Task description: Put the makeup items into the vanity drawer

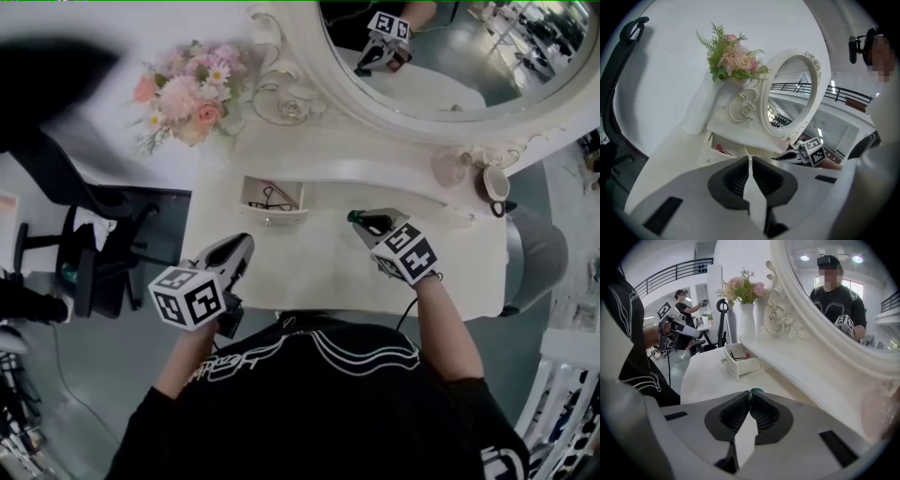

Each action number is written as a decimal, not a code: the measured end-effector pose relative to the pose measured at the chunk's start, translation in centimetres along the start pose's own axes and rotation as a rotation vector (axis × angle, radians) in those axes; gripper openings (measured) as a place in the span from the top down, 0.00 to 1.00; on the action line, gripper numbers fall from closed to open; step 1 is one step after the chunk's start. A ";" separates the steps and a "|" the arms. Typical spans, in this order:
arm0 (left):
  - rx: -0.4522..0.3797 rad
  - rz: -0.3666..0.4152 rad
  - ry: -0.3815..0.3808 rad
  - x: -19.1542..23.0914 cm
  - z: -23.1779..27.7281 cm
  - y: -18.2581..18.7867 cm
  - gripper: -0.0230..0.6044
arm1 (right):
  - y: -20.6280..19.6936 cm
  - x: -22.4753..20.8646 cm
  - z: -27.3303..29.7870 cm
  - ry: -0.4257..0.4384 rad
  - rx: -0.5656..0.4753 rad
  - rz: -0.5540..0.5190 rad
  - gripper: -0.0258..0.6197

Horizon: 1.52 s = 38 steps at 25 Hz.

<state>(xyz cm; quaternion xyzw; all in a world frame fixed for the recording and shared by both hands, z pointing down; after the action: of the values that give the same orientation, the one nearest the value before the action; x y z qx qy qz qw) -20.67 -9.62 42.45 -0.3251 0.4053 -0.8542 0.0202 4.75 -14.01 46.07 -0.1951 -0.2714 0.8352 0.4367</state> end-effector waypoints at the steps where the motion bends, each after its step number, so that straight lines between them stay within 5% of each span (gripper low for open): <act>1: -0.004 -0.004 0.002 0.3 -0.2 0.1 0.89 | 0.9 0.2 0.1 0.000 -0.006 -0.016 0.89; 13: -0.031 -0.046 0.049 4.3 -2.5 0.9 0.89 | 10.4 3.5 5.0 0.077 -0.082 -0.159 0.89; 25: -0.044 -0.078 0.113 7.7 -4.6 0.3 0.89 | 12.4 4.2 10.8 0.133 -0.049 -0.155 0.88; 38: -0.064 -0.074 0.119 7.1 -4.6 0.5 0.89 | 11.9 4.0 9.8 0.164 -0.142 -0.082 0.59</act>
<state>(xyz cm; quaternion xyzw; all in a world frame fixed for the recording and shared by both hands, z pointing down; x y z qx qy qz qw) -29.01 -8.92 43.78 -0.2891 0.4208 -0.8586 -0.0458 -10.41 -19.07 45.92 -0.2821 -0.3012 0.7764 0.4764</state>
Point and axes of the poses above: the fingertips, and each gripper's own axes: z forward along the fingers, x to its left, y out of its top, the point moved 4 cm from there along -z, backward along the fingers, and after that the axes turned 6 degrees about y, right-handed, at the moved point
